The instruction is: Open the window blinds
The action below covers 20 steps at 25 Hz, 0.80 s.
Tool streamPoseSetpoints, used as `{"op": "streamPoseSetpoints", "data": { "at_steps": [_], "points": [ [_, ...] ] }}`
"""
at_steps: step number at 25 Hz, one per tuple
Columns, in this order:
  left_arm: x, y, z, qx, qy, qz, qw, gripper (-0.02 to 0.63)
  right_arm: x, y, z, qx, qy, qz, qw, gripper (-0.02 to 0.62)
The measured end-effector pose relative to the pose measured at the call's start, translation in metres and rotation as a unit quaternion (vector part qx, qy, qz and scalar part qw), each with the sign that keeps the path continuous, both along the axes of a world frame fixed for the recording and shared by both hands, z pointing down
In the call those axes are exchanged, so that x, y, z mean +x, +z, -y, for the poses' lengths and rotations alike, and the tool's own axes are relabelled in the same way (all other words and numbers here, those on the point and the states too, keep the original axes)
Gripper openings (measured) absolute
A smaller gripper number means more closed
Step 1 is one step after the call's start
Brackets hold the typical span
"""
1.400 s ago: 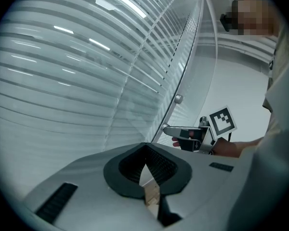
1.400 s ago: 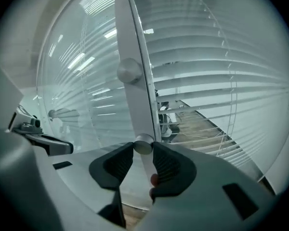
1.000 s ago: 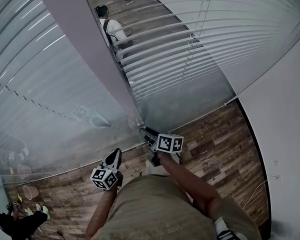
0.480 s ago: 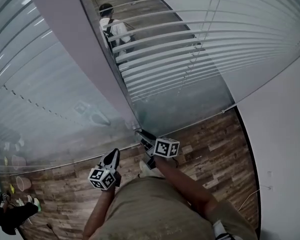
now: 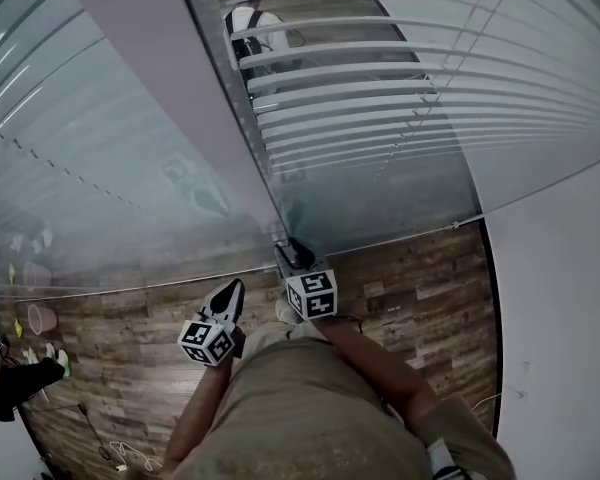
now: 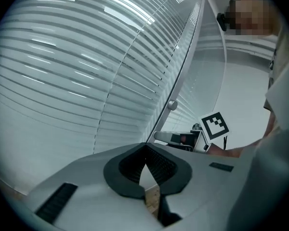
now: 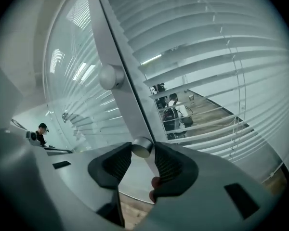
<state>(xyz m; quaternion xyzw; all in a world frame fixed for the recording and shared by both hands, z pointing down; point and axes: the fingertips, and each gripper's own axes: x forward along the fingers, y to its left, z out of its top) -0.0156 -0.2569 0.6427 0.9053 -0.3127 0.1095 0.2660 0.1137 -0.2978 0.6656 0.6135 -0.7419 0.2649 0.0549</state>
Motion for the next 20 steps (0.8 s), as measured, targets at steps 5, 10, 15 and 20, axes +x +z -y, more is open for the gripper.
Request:
{"op": "streamPoseSetpoints", "data": {
  "at_steps": [5,10,15,20],
  "points": [
    [0.002,0.003,-0.019,0.01,-0.014,0.002,0.9998,0.014,0.011,0.009,-0.009,-0.027,0.024,0.2,0.979,0.144],
    [-0.003,0.001,-0.033,0.018,-0.032,0.0,0.9993,0.014,0.012,0.009,-0.013,-0.054,0.053,0.501,0.862,0.127],
    [-0.013,-0.013,-0.024,0.022,-0.04,-0.002,0.9989,0.014,0.001,-0.005,0.0,-0.048,0.02,0.462,0.885,0.127],
    [-0.013,-0.019,-0.018,0.021,-0.044,0.0,0.9988,0.014,0.007,-0.024,-0.012,-0.031,-0.003,0.346,0.938,0.158]
  ]
}}
